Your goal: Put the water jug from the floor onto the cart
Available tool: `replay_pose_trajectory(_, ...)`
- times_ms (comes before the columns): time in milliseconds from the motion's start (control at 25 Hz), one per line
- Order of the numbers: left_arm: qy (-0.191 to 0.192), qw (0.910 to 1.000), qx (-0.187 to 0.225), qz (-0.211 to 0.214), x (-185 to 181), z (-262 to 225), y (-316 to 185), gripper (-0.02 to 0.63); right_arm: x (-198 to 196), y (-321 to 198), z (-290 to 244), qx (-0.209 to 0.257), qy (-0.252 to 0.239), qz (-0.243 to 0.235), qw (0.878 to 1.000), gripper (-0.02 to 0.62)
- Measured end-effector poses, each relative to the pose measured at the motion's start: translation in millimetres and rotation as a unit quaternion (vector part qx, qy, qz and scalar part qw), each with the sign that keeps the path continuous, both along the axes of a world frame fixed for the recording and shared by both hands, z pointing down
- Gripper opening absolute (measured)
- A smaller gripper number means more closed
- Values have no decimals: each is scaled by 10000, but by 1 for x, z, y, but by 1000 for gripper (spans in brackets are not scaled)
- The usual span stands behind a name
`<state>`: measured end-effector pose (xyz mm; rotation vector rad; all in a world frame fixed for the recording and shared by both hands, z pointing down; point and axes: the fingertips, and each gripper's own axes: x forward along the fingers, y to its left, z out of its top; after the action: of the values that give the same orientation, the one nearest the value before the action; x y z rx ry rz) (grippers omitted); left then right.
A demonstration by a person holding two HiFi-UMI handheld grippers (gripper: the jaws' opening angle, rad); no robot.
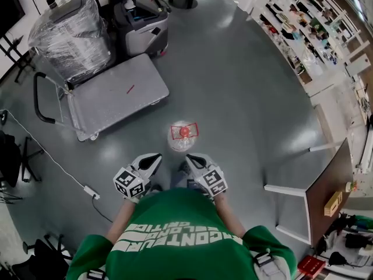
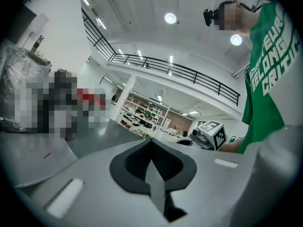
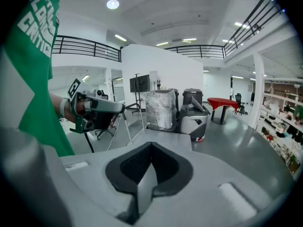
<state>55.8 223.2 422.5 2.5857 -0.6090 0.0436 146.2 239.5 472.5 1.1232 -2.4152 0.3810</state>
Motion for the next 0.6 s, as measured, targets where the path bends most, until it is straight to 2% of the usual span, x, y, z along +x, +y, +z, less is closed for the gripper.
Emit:
replay_pose_trajectory(280,-165,9997,-23,-192,37,-1,-58,14,45,-58,-5,80,-123,-93,9998,-8)
replay_pose_trajectory(440,-254,9985,-228,-439,44,12,-79,14,69,-84,-4,158,-157,-69,9997,-8)
replay_pose_trajectory(600,-358,9967,-444,-575,64,27,-87,14,106,-92,10,27,-187,-36,9998,-8)
